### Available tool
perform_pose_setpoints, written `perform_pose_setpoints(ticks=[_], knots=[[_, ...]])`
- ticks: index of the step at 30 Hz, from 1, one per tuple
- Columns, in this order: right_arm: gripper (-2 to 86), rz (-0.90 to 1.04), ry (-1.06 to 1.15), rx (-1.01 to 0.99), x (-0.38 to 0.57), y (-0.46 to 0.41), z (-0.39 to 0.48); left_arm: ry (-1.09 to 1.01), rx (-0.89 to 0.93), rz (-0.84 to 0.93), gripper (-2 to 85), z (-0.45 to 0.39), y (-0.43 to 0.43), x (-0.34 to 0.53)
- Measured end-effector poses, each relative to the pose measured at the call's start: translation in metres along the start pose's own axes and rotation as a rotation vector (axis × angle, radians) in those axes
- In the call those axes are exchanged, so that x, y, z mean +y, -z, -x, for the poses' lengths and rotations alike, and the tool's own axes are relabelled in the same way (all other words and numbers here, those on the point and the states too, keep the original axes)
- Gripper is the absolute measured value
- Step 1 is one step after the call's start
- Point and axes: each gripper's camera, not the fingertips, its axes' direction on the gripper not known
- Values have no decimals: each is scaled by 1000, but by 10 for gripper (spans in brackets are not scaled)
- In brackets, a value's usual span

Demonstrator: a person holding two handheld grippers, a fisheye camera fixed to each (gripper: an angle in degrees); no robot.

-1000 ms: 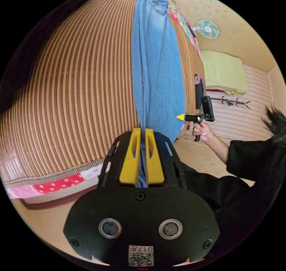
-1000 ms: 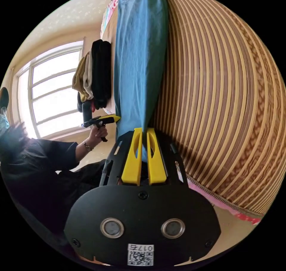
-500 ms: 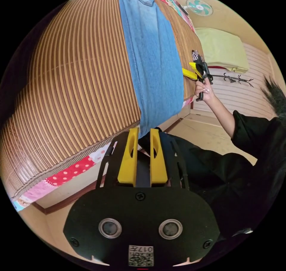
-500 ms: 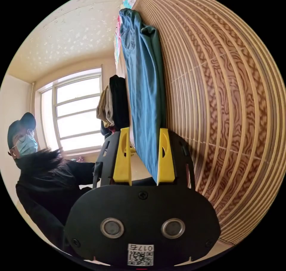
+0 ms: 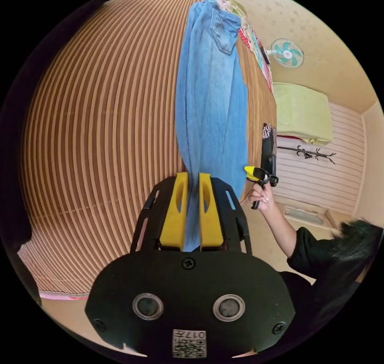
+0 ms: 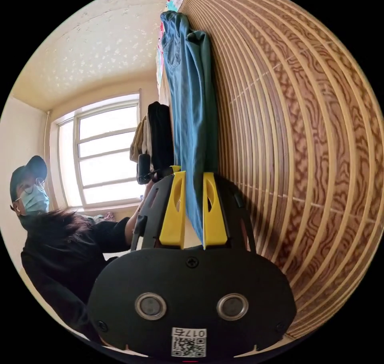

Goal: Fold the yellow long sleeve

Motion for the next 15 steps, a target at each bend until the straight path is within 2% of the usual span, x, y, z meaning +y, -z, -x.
perform_pose_setpoints(ticks=[3,5,6,10,15], knots=[[29,-21,77,-224,5,-8,12,59,150,19,28,13,-5,4],[19,-40,141,-261,23,2,43,6,382,-43,15,9,17,25],[18,-39,172,-258,29,5,55,-27,409,-53,12,3,25,32],[11,-58,403,-327,79,42,155,-332,417,-86,3,-81,103,92],[7,-157,805,-443,128,105,301,-674,589,-259,1,-197,220,157]])
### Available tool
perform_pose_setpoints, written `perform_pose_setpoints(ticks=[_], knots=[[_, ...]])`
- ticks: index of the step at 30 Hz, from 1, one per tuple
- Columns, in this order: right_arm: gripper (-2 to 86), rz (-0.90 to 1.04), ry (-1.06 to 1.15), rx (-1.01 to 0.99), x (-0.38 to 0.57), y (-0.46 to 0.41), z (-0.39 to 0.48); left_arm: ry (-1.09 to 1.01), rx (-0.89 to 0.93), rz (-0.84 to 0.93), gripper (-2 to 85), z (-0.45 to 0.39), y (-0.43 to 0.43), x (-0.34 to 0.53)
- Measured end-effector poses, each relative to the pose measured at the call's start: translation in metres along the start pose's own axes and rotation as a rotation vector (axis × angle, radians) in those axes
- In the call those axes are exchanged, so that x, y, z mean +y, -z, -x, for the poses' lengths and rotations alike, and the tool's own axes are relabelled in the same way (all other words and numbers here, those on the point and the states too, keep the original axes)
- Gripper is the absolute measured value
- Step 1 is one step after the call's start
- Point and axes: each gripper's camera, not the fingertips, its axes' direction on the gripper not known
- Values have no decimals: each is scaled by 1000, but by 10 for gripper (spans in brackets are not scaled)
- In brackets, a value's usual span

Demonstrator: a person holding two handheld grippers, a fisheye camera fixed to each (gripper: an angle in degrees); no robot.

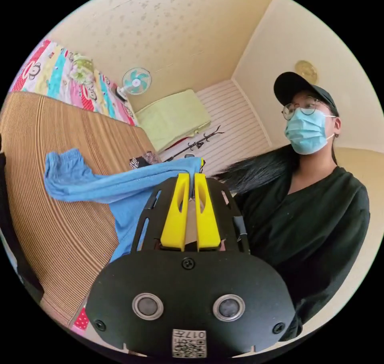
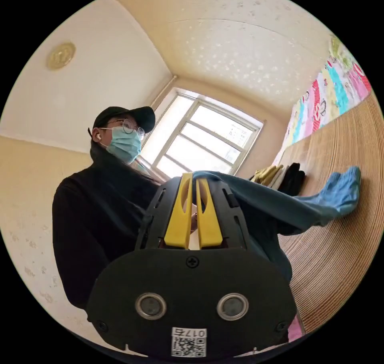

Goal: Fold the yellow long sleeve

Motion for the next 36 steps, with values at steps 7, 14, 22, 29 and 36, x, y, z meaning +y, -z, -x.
perform_pose_setpoints(ticks=[7,14,22,29,36], knots=[[5,2,231,178,-112,-34,101,-219,-160,-131,4,-135,6,-102],[5,13,-63,370,-156,-6,-33,39,-349,-109,6,0,-26,-159],[13,201,-305,542,-55,-16,-132,225,-517,41,25,122,-72,-66],[106,361,-985,761,143,12,-228,792,-508,287,109,240,-127,132],[142,113,-921,711,123,34,-267,803,-520,81,145,284,-111,118]])
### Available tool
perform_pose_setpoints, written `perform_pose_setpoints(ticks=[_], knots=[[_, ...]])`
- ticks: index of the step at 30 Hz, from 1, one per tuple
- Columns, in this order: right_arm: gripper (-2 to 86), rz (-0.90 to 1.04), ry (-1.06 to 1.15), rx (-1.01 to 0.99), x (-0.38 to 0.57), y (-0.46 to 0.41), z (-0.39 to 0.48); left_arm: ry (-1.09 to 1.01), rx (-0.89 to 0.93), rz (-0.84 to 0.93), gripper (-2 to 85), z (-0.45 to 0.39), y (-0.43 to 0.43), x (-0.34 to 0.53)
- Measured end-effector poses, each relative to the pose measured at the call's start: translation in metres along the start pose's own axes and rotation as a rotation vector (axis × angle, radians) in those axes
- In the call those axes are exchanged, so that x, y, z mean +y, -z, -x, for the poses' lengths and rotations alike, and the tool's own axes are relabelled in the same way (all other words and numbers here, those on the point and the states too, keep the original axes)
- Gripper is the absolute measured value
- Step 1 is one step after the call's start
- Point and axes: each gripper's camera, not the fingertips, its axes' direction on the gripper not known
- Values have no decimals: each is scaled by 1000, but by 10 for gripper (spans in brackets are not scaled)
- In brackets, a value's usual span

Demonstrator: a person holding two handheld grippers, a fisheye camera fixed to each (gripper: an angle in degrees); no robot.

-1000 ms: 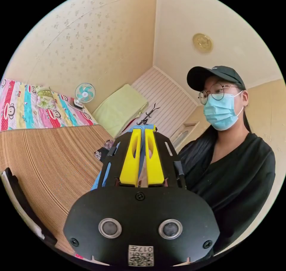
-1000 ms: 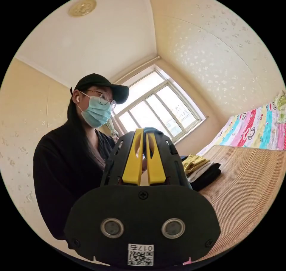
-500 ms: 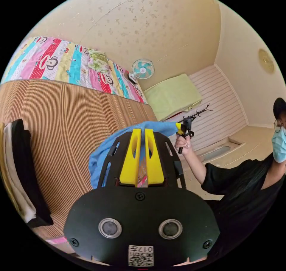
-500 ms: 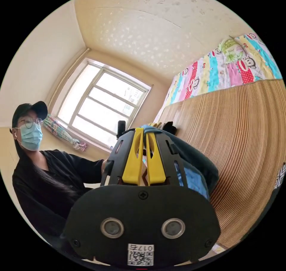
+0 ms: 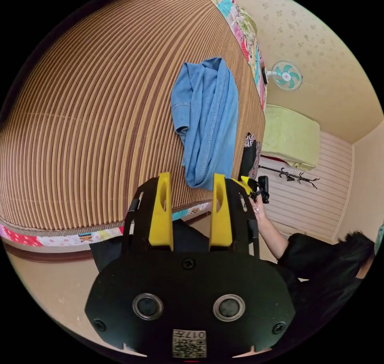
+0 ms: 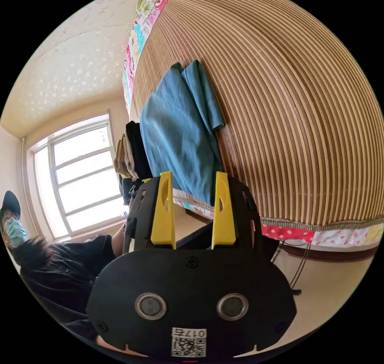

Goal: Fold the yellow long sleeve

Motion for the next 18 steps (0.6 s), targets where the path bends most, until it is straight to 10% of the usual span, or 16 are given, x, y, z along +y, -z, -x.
perform_pose_setpoints(ticks=[9,18], knots=[[92,249,-24,-326,-46,-99,12,120,191,239,109,25,-83,-75],[50,210,368,-569,44,-112,195,-157,457,35,87,-18,80,28]])
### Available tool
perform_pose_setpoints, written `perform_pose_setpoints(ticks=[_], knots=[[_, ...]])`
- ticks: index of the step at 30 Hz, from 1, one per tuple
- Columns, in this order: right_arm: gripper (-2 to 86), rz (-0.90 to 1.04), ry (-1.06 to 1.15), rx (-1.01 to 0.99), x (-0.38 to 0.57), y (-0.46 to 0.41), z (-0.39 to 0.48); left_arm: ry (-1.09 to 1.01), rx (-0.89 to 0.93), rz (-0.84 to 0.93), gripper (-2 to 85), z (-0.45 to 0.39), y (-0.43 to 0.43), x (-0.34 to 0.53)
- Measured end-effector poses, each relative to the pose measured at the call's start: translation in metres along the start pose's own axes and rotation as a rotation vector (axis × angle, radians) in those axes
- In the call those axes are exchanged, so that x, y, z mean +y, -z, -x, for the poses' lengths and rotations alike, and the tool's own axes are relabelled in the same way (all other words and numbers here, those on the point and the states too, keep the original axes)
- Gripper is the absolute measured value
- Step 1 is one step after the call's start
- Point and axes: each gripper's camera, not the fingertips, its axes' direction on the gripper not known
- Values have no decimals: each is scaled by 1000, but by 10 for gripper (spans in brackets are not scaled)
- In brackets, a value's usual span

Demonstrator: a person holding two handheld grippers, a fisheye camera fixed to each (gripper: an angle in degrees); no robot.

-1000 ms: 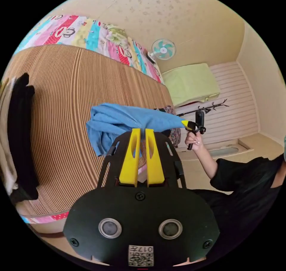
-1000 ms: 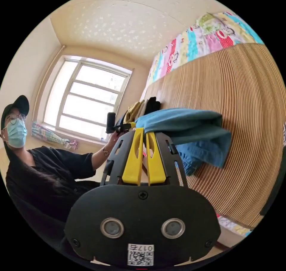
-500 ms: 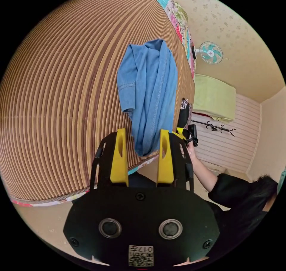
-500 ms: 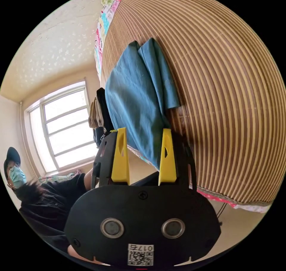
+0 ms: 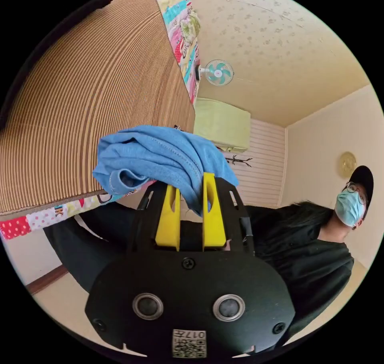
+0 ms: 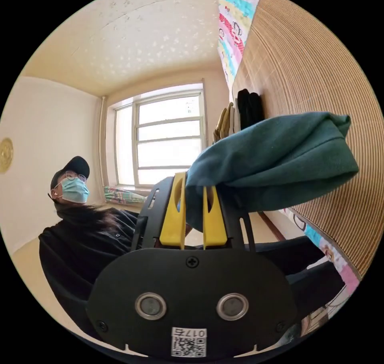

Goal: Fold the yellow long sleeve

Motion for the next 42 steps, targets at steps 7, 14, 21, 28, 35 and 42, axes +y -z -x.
perform_pose_setpoints(ticks=[7,14,21,28,35,42], knots=[[53,297,408,-84,-85,-217,128,-325,-206,-347,88,-135,159,59],[76,329,164,530,-133,-370,91,29,-501,-611,99,-81,249,76],[19,393,160,820,-43,-324,54,292,-863,-709,43,7,165,164],[5,41,284,1560,70,-176,136,-203,-1474,-703,-4,-63,-28,147],[3,-1006,699,1572,213,-61,269,-902,-1341,-1006,-4,-150,-221,117],[3,-966,517,1624,259,55,211,-875,-333,-768,-1,-138,-295,62]])
